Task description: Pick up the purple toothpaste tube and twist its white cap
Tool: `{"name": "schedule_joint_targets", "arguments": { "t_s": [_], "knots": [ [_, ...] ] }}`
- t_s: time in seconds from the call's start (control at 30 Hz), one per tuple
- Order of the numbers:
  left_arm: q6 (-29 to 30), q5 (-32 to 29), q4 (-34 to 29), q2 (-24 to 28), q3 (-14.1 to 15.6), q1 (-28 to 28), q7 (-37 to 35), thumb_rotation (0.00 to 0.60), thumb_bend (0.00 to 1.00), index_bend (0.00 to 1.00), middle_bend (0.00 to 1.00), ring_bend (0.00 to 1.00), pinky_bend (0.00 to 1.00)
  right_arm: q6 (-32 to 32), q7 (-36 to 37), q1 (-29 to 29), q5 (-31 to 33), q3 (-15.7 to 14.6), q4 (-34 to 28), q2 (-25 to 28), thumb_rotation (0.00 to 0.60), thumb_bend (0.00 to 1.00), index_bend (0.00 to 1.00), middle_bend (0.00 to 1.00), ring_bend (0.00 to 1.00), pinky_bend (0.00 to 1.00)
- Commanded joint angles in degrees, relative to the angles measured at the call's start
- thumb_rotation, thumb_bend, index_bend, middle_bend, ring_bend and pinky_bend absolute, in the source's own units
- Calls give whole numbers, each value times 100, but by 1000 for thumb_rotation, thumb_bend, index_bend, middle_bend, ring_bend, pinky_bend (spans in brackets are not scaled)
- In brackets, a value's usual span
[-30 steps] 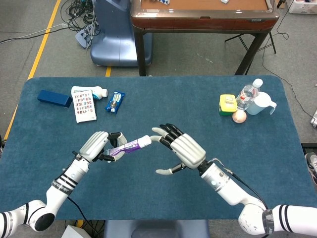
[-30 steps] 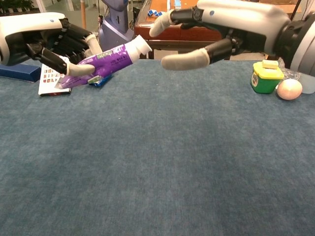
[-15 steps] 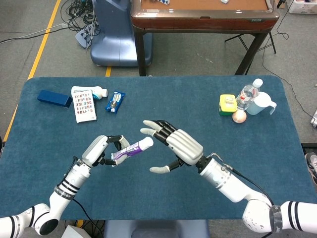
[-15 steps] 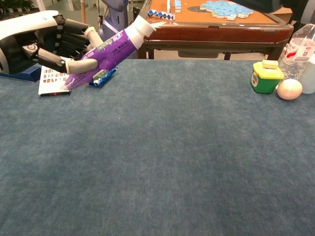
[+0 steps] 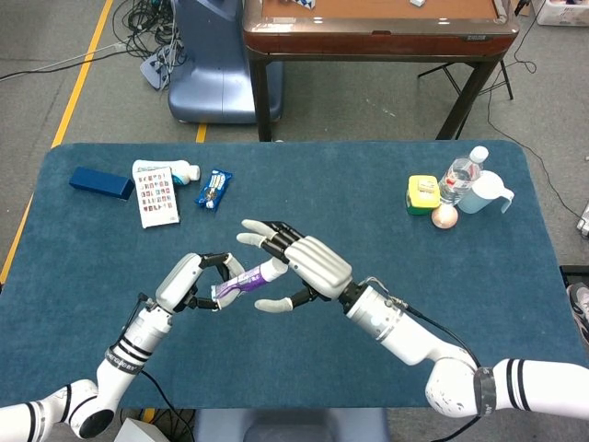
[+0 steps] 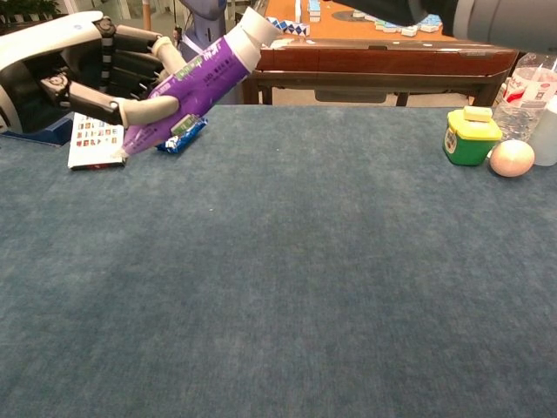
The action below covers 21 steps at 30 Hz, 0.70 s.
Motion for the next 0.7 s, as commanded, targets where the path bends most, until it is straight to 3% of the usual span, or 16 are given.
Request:
{"name": "schedule_joint_targets", "arguments": {
  "t_s": [0.03, 0.7],
  "knots": [
    [14, 4, -6, -10, -11, -8, -17, 600, 492, 663, 812, 557, 470, -65, -32, 93, 114, 40, 69, -110, 117, 7, 0, 0, 0, 0],
    [34, -64, 42, -109, -69, -63, -92, 600, 491, 665, 816, 557, 470, -86, 145, 328, 267, 120, 381, -605, 119, 7, 0, 0, 0, 0]
  ]
}}
